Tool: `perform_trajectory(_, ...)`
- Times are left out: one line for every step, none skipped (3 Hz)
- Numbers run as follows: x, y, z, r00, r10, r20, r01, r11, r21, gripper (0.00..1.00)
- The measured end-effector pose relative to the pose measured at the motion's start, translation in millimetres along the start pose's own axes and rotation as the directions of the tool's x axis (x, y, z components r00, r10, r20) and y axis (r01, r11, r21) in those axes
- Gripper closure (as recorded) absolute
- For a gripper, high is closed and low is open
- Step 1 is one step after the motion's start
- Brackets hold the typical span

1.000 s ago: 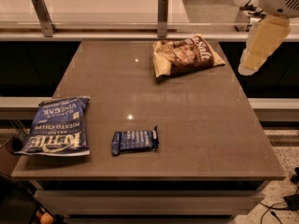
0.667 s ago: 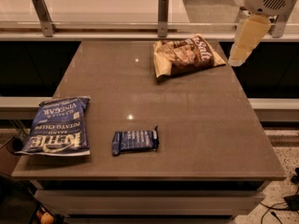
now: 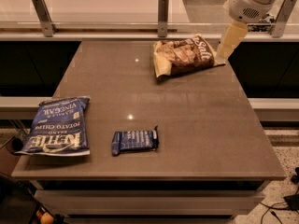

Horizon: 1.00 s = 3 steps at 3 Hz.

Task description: Pick brown chip bag

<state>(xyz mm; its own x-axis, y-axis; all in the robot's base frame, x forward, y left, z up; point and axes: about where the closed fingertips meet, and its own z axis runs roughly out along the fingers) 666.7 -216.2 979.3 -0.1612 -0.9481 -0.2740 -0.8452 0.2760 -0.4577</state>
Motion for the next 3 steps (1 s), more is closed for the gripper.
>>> perform_trajectory(-5, -18, 36, 0.996, 0.041, 0.083, -0.039, 0.9991, -0.018, 0.0)
perform_trajectory(-5, -18, 36, 0.996, 0.041, 0.083, -0.039, 0.9991, -0.019, 0.0)
perform_trajectory(-17, -25, 53, 0.997, 0.021, 0.071, -0.02, 0.9996, -0.022, 0.0)
